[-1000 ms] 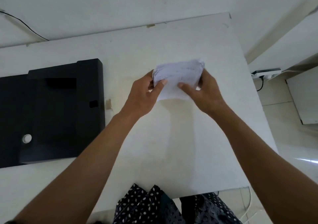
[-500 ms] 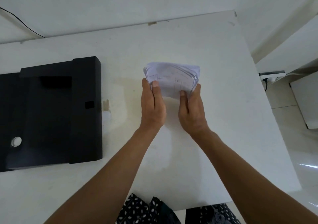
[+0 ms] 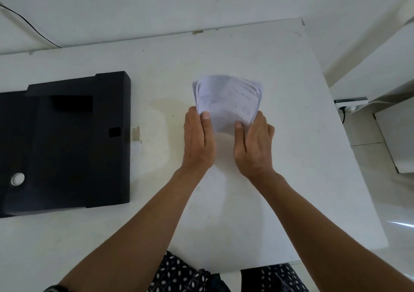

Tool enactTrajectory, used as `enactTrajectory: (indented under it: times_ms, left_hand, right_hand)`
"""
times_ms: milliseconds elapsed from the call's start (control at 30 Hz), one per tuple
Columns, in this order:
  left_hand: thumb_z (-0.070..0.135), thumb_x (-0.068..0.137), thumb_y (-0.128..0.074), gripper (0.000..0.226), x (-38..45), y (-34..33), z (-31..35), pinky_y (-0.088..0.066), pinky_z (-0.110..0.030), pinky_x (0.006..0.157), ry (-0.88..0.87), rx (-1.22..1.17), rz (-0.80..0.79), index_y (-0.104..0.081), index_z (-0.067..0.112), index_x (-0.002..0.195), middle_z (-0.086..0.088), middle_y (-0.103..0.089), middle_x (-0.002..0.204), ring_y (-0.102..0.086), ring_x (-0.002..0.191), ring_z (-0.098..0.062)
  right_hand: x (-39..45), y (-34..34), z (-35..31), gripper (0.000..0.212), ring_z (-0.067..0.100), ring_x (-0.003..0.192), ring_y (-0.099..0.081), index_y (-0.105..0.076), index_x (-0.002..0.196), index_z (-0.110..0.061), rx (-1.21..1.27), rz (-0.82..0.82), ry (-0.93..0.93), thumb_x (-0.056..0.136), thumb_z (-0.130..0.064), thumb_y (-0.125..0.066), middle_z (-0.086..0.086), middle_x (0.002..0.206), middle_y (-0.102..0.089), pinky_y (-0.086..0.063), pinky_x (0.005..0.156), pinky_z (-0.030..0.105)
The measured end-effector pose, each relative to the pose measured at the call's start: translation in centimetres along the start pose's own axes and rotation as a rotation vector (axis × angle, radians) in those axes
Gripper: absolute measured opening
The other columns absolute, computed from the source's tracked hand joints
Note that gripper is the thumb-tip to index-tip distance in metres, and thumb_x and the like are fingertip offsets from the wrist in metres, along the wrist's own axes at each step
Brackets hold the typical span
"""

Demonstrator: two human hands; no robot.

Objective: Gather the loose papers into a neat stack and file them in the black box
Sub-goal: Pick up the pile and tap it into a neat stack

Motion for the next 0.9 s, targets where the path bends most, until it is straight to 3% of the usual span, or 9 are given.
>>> enactTrajectory:
  times_ms: [100,167,300,367,467,533,667,767,900]
  left_hand:
    - [0.016,0.106,-0.036,0.015,-0.2,0.1,-1.0,-0.032,-0.028,0.078,-0.076,0.192,-0.018,-0.040,0.017,0.091,0.003,-0.043,0.085,-0.040,0.082,-0.019]
    - [0.018,0.106,-0.036,0.018,-0.3,0.2,-1.3,-0.031,-0.026,0.075,-0.080,0.211,-0.065,-0.045,0.013,0.091,-0.002,-0.047,0.086,-0.042,0.082,-0.020]
    - [0.022,0.109,-0.033,0.026,-0.7,1.5,0.7,-0.043,-0.034,0.062,0.005,0.017,-0.125,-0.048,0.004,0.099,-0.016,-0.056,0.086,-0.052,0.072,-0.027]
    - [0.024,0.109,-0.031,0.025,-1.1,3.1,2.7,-0.046,-0.044,0.061,0.052,-0.043,-0.105,-0.043,0.005,0.099,-0.011,-0.058,0.089,-0.050,0.070,-0.018]
    - [0.030,0.107,-0.028,0.022,-1.1,6.5,5.0,-0.048,-0.034,0.057,0.089,-0.100,-0.067,-0.041,0.013,0.100,0.008,-0.059,0.094,-0.052,0.072,-0.005]
    - [0.033,0.106,-0.029,0.028,-0.7,8.7,5.0,-0.045,-0.028,0.055,0.150,-0.139,-0.054,-0.042,0.009,0.101,0.002,-0.061,0.094,-0.053,0.072,-0.008]
    - [0.034,0.104,-0.034,0.032,-0.3,13.8,3.5,-0.046,-0.033,0.058,0.285,-0.223,-0.024,-0.043,0.003,0.106,-0.019,-0.063,0.104,-0.055,0.080,-0.022]
    - [0.034,0.102,-0.036,0.032,0.1,18.8,2.2,-0.048,-0.034,0.060,0.319,-0.249,0.006,-0.040,0.002,0.103,-0.015,-0.064,0.098,-0.056,0.083,-0.023]
    - [0.026,0.108,-0.034,0.026,0.2,24.8,-0.5,-0.044,-0.021,0.052,0.336,-0.231,0.021,-0.041,0.002,0.101,-0.003,-0.063,0.092,-0.056,0.078,-0.019]
  right_hand:
    - [-0.7,-0.8,1.5,0.014,0.020,0.081,-0.044,-0.051,0.101,-0.007,-0.149,-0.105,-0.004,0.102,-0.016,-0.040,-0.002,0.090,-0.042,-0.031,0.080,0.034]
    - [-0.8,-0.8,2.0,0.015,0.017,0.080,-0.043,-0.052,0.103,-0.007,-0.119,-0.132,-0.024,0.102,-0.016,-0.040,-0.005,0.092,-0.042,-0.029,0.077,0.032]
    - [-1.1,0.3,0.1,0.006,0.006,0.064,-0.046,-0.040,0.102,-0.017,0.201,-0.188,-0.173,0.106,-0.013,-0.041,-0.009,0.080,-0.047,-0.035,0.059,0.024]
    - [-1.2,0.7,-2.1,0.006,0.002,0.062,-0.050,-0.037,0.105,-0.018,0.305,-0.253,-0.212,0.107,-0.013,-0.039,-0.008,0.081,-0.051,-0.038,0.053,0.018]
    - [-1.1,1.6,-6.1,0.004,0.010,0.060,-0.047,-0.037,0.106,-0.012,0.420,-0.338,-0.220,0.109,-0.014,-0.035,0.004,0.081,-0.053,-0.046,0.055,0.037]
    - [-0.8,1.7,-8.3,0.011,0.019,0.060,-0.044,-0.037,0.104,-0.009,0.447,-0.404,-0.208,0.109,-0.018,-0.035,0.014,0.078,-0.052,-0.042,0.056,0.048]
    - [-0.4,0.6,-13.5,0.016,0.017,0.060,-0.040,-0.039,0.107,-0.003,0.507,-0.487,-0.138,0.109,-0.019,-0.035,0.013,0.079,-0.048,-0.037,0.055,0.039]
    - [-1.1,-1.9,-18.0,0.018,0.014,0.063,-0.039,-0.039,0.110,0.000,0.538,-0.557,-0.117,0.110,-0.017,-0.034,0.007,0.083,-0.047,-0.038,0.059,0.034]
    - [-2.7,-6.3,-22.7,0.019,0.014,0.075,-0.050,-0.039,0.112,-0.002,0.563,-0.607,-0.127,0.110,-0.020,-0.033,0.004,0.094,-0.055,-0.049,0.067,0.039]
Point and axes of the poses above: each hand's wrist, its own x-axis towards the middle knuckle, its own y-axis out of the back of the hand, z = x × y, the point moved 9 cm from there along x, towards the middle knuckle
